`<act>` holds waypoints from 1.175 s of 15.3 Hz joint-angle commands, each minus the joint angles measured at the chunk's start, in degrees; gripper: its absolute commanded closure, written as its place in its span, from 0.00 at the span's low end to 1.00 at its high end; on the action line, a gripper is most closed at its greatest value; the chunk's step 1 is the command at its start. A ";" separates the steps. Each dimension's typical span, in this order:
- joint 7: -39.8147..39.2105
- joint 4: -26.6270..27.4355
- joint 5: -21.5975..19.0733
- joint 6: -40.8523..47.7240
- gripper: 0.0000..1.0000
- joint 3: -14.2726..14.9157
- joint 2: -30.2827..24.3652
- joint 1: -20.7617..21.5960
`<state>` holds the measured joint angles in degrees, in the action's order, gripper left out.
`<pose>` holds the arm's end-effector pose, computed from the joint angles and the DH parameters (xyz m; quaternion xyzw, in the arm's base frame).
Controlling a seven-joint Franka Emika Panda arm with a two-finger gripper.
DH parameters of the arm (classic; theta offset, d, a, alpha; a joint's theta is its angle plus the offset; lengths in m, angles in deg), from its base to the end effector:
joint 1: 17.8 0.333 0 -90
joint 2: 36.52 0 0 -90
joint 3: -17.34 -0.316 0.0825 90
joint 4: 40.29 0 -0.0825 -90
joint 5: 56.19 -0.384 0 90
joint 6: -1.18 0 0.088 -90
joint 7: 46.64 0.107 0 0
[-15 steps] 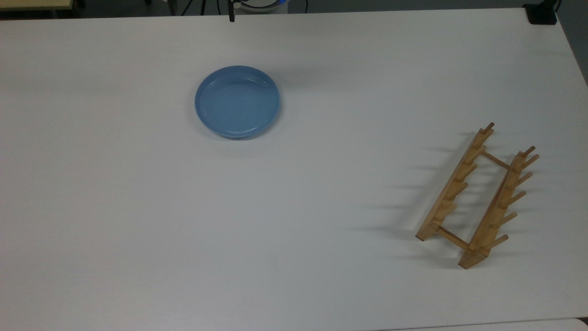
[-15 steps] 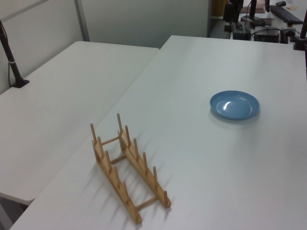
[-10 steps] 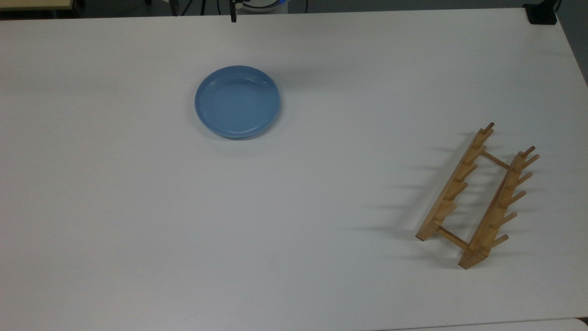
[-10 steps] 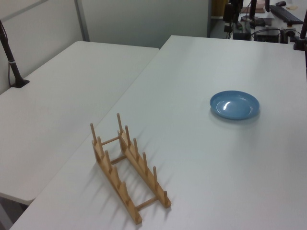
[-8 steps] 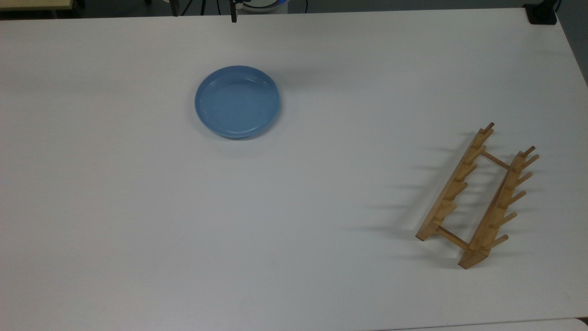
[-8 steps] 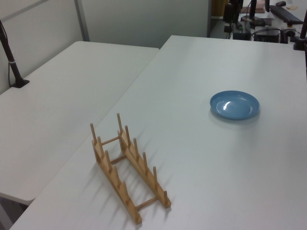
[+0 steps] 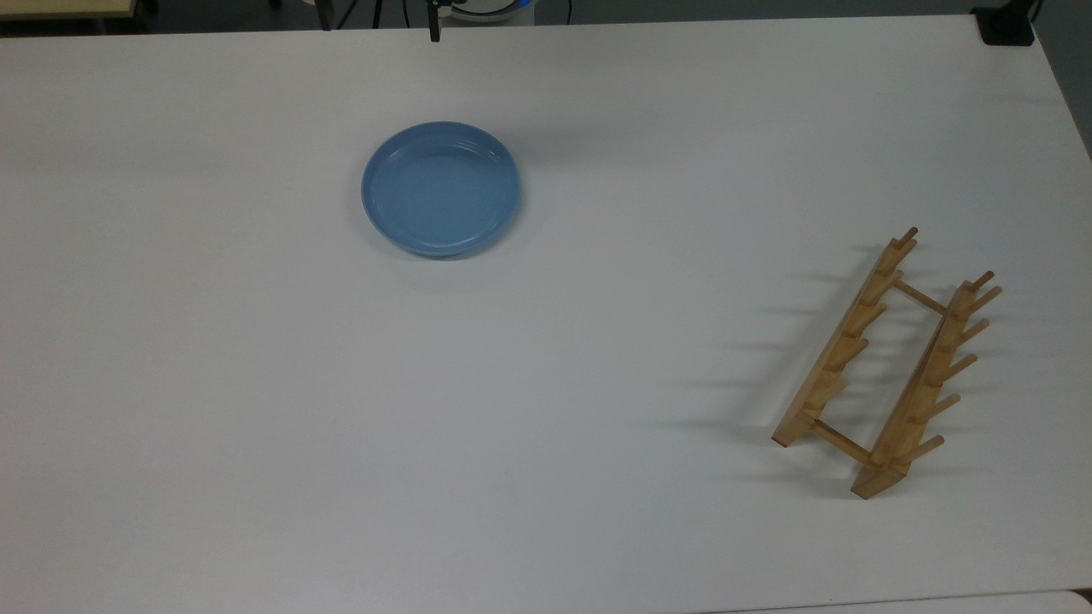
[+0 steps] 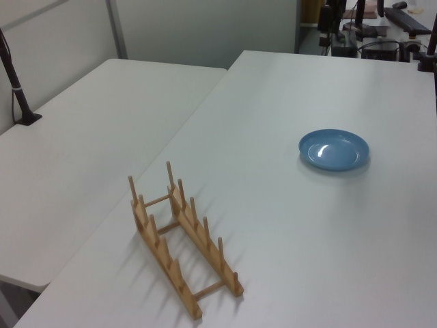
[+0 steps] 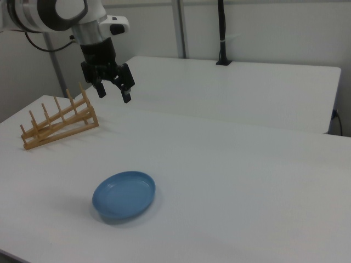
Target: Place plate in plate rack
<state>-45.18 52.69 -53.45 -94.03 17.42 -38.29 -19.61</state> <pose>0.5532 -0.0230 0.6253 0.9987 -0.0279 0.0348 0.0240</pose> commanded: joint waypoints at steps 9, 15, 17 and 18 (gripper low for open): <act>-21.15 2.90 1.30 3.81 0.00 0.71 0.89 0.31; -20.62 12.98 6.40 -2.05 0.00 0.80 2.22 -1.09; -20.45 20.10 6.40 -12.41 0.00 0.98 2.30 -2.15; -20.45 21.78 6.40 -15.23 0.00 1.06 2.39 -3.19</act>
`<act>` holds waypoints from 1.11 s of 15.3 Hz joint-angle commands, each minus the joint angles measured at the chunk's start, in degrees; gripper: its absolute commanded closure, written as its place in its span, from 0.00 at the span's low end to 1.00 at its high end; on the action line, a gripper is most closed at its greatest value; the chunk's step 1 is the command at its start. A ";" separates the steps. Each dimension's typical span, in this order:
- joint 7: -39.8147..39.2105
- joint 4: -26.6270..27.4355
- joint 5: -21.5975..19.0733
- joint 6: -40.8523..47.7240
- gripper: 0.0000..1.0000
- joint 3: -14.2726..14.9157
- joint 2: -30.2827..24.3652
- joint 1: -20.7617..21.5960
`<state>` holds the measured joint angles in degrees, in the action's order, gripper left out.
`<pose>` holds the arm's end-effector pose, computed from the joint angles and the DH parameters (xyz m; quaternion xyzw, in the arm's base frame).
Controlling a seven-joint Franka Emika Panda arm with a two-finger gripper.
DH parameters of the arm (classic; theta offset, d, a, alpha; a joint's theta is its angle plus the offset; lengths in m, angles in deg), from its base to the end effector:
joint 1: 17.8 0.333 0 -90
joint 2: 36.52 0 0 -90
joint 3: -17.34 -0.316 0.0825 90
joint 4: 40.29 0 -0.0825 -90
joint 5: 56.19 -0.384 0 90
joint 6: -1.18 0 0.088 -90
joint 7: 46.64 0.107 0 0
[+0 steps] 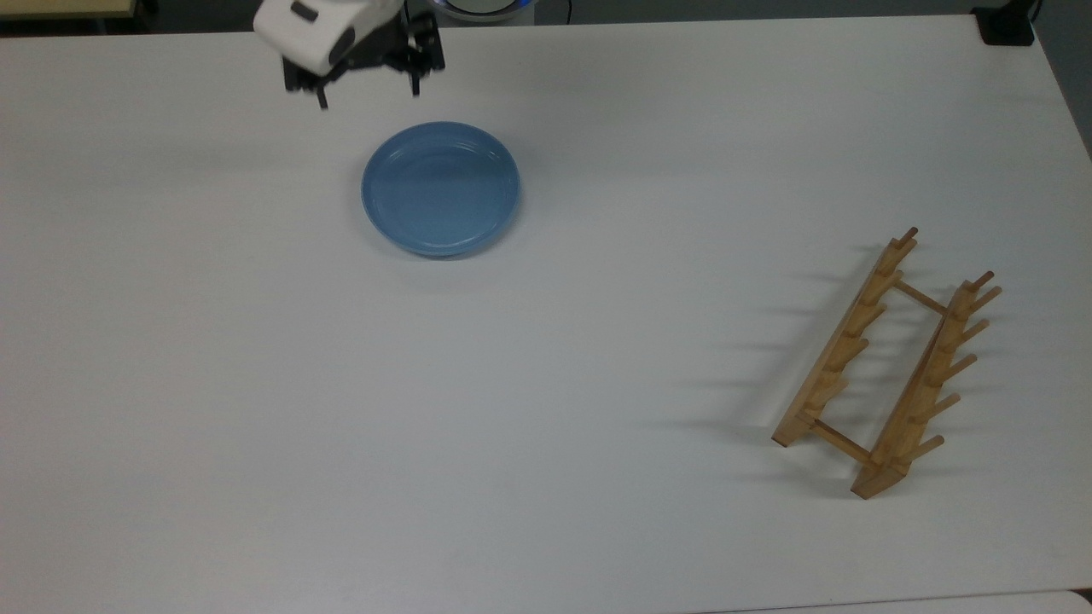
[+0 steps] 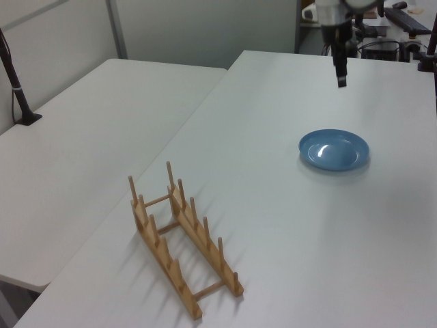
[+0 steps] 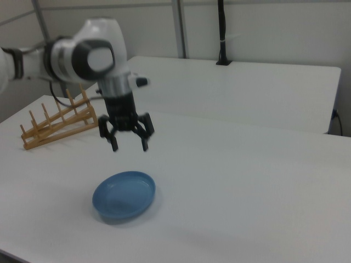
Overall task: Place plate in plate rack
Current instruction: 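Lower the open gripper onto the rim of the blue plate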
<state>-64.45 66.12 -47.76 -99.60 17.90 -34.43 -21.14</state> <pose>0.5553 -0.0508 0.4852 0.9855 0.1389 -0.0794 0.0574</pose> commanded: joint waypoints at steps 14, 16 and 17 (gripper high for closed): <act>12.61 10.40 -0.08 -21.21 0.17 0.24 10.56 -6.15; 13.06 10.31 -0.08 -21.21 0.34 0.15 11.35 -6.07; 13.06 10.22 -0.08 -21.21 0.50 0.06 11.53 -6.07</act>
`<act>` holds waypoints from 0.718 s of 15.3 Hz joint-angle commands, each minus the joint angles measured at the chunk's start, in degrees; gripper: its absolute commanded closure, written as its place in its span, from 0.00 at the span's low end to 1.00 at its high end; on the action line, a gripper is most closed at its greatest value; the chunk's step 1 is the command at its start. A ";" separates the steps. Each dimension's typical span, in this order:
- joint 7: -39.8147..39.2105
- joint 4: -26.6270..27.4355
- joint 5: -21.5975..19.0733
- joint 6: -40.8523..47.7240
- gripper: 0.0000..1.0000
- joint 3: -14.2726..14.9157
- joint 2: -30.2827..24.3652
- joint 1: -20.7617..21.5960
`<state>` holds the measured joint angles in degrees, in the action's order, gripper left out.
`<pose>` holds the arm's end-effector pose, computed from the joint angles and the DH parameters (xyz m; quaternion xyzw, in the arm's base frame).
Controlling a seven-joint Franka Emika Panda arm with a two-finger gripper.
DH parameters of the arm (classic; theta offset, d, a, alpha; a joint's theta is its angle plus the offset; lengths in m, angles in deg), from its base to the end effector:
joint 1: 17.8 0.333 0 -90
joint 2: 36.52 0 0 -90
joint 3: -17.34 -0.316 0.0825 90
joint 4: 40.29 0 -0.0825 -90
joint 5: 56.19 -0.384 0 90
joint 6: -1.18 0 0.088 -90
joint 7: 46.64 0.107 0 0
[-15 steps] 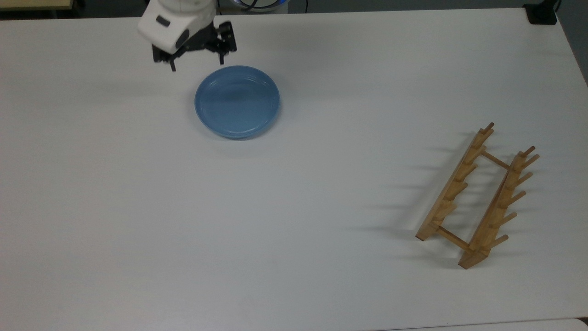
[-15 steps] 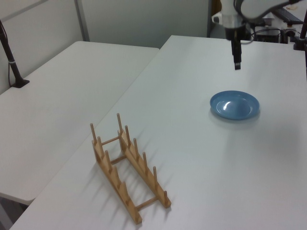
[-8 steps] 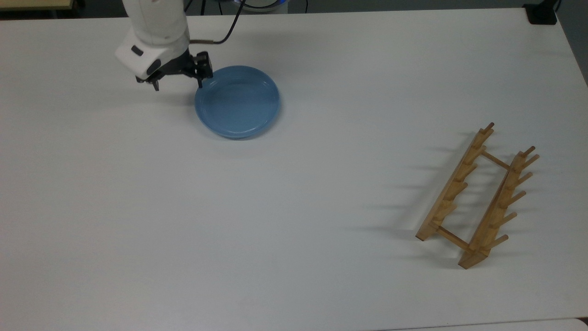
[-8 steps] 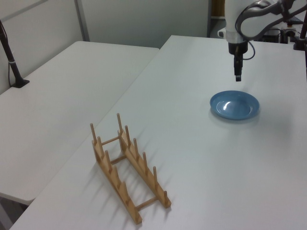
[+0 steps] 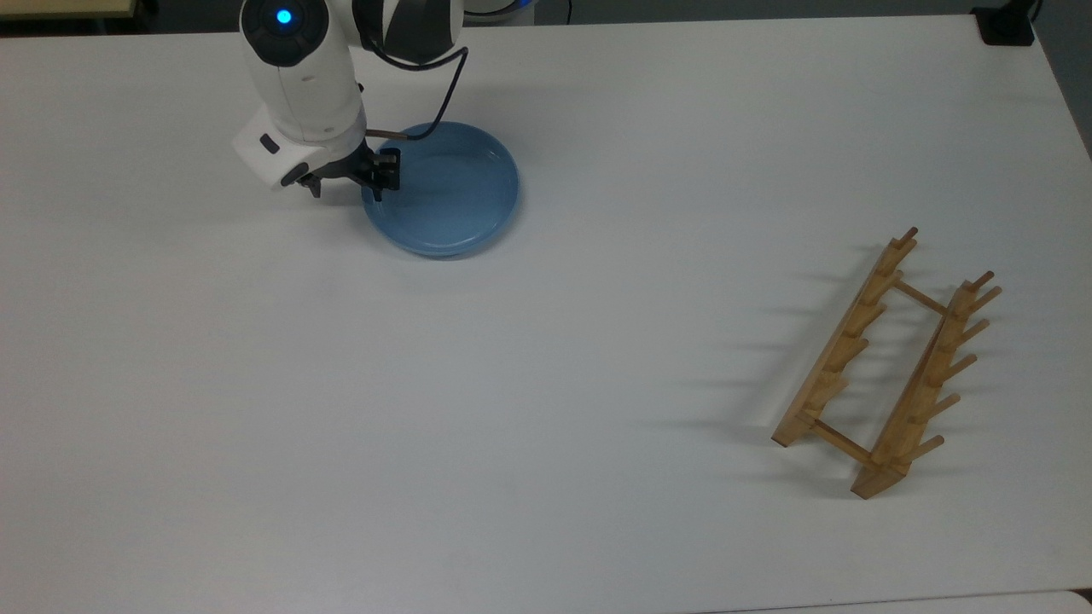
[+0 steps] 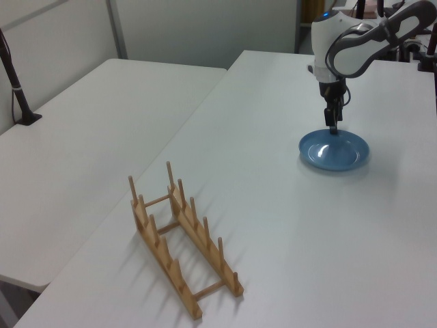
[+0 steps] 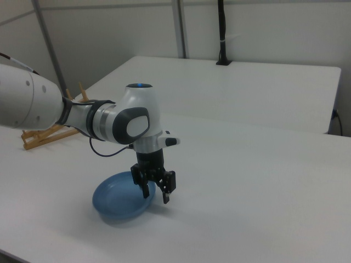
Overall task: Place plate in plate rack
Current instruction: 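Close the gripper on the plate rim and tilt the plate up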
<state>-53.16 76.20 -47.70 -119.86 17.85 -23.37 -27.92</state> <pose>0.5608 -0.1121 0.3220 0.9953 0.0072 -0.0831 0.0496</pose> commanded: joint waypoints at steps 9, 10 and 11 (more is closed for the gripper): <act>4.41 -0.30 -0.23 -2.36 1.00 -1.29 1.10 0.80; 4.41 -0.91 -0.23 -1.92 1.00 -1.29 0.75 0.80; 4.41 -1.62 -0.23 -1.74 1.00 -1.56 0.22 0.80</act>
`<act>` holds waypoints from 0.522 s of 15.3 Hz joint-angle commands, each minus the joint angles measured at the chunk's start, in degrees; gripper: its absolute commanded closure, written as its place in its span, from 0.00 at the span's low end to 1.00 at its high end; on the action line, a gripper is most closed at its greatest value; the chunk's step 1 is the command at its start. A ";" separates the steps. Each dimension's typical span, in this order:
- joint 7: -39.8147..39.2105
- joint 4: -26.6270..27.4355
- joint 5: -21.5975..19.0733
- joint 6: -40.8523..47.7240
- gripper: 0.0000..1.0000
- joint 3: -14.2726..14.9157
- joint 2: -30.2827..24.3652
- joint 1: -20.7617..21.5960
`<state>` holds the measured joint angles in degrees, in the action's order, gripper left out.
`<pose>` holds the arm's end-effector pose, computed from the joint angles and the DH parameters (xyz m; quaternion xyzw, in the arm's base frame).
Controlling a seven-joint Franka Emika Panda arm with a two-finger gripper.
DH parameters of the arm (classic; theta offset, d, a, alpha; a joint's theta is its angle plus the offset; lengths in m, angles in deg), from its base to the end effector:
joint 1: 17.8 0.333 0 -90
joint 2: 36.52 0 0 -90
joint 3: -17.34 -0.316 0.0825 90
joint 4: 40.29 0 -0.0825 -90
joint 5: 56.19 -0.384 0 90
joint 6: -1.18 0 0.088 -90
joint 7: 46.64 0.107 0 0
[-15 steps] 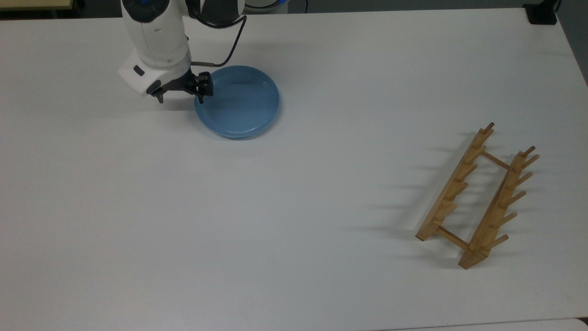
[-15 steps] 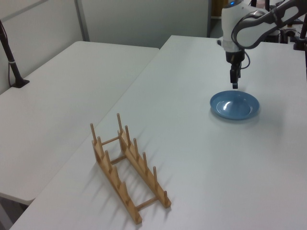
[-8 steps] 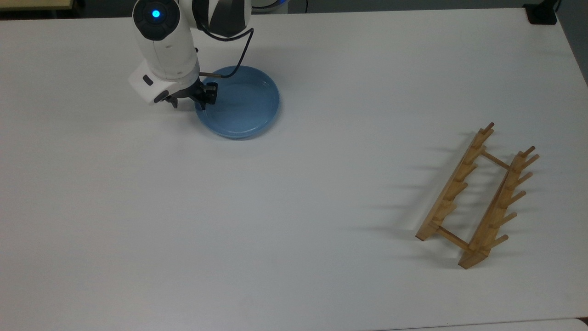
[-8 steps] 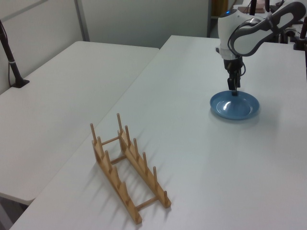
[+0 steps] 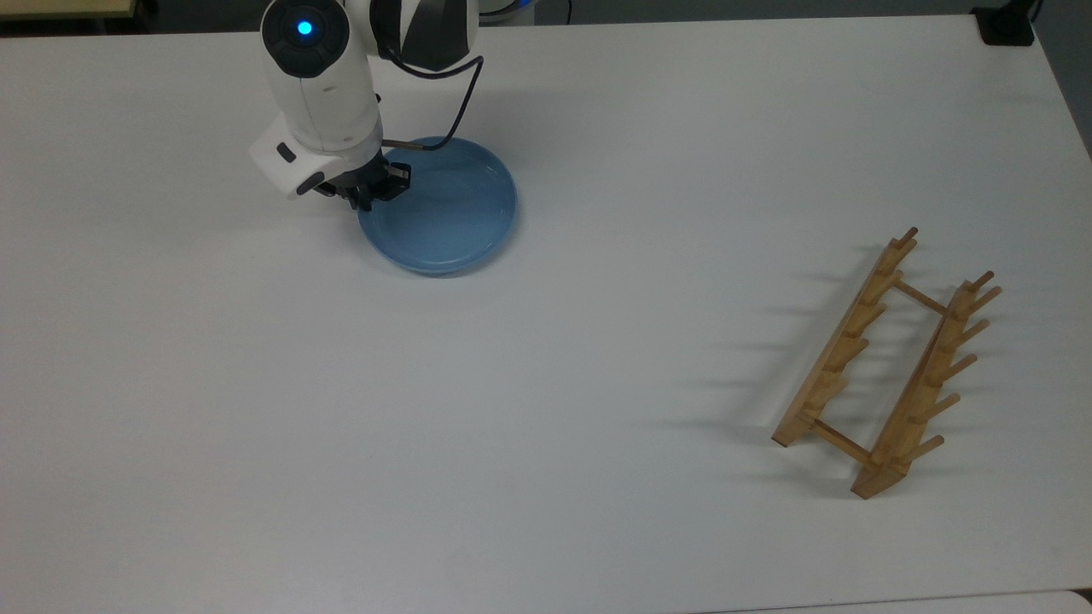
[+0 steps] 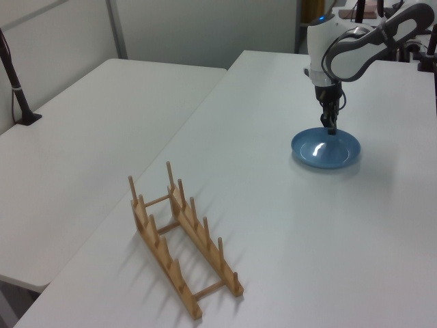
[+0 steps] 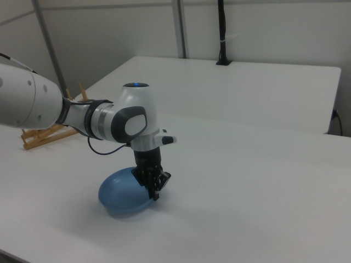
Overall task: Place plate in plate rack
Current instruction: 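Close the gripper on the plate rim and tilt the plate up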
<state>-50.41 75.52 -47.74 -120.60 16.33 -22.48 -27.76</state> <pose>0.5687 -0.0964 0.3189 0.9959 -0.0020 -0.0760 0.0495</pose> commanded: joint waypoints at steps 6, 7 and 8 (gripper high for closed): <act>1.66 -10.67 -3.52 7.16 1.00 -3.28 -7.53 0.55; 1.75 -12.52 -3.70 8.22 1.00 -3.90 -8.32 0.55; 1.83 -14.02 -3.88 8.66 1.00 -4.52 -9.11 0.64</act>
<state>-49.82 65.99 -50.29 -115.89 13.51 -28.35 -27.65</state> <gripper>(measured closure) 0.947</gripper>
